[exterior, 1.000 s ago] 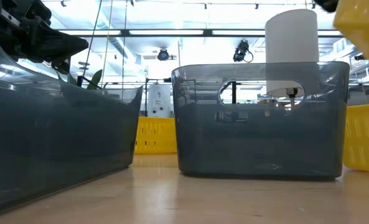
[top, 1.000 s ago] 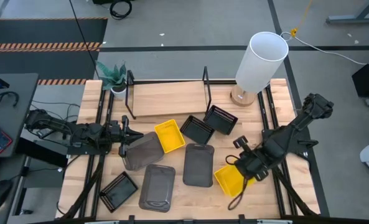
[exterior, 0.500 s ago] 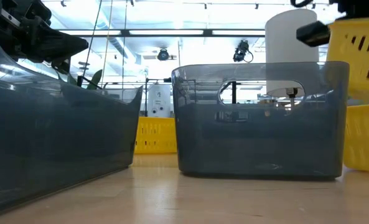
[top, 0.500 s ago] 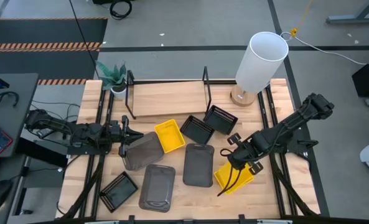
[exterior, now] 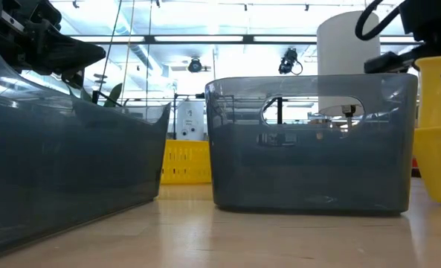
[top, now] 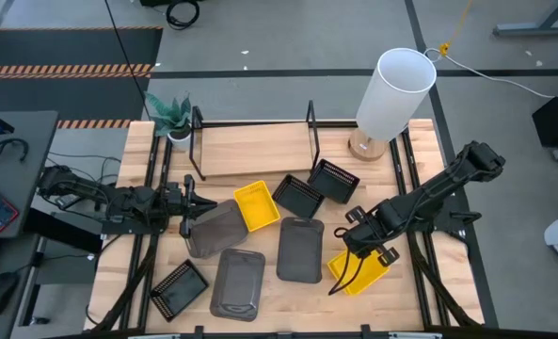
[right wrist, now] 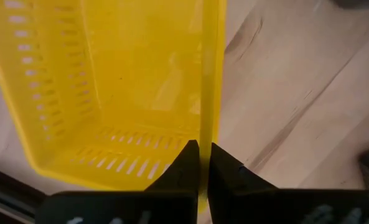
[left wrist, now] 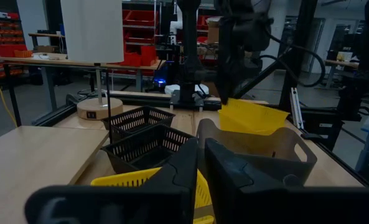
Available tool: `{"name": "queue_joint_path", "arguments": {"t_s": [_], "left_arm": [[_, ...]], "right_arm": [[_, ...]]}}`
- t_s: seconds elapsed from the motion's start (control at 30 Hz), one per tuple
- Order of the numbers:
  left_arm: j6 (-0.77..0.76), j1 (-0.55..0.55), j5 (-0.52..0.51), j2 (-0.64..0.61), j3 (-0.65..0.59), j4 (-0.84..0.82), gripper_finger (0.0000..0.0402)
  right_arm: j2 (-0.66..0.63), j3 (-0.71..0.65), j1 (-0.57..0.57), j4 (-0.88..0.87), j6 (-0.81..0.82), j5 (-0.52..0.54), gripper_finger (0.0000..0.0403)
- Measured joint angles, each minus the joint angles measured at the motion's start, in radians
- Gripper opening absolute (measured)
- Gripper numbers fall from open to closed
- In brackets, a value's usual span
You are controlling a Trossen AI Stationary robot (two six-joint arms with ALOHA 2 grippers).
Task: Stack baskets on shelf by color
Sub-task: Stack the bottom yellow bin on top of the yellow bin, then stack the top left black bin on top of the black bin
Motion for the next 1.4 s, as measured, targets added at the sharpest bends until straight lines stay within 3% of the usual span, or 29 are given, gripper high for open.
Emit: {"name": "queue_joint_path", "arguments": {"t_s": [0.47,0.87,1.07,1.4], "left_arm": [[0.000,0.000,0.000,0.000,0.000,0.000,0.0034],[0.000,0.000,0.000,0.000,0.000,0.000,0.0029],[0.000,0.000,0.000,0.000,0.000,0.000,0.0032],[0.000,0.000,0.000,0.000,0.000,0.000,0.0033]], "right_arm": [[0.000,-0.007,0.001,0.030,0.040,-0.033,0.0054],[0.000,0.000,-0.008,0.063,0.047,-0.035,0.0159],[0.000,0.079,-0.009,0.004,0.048,-0.006,0.0191],[0.000,0.263,-0.006,-0.064,0.094,0.013,0.0194]]}}
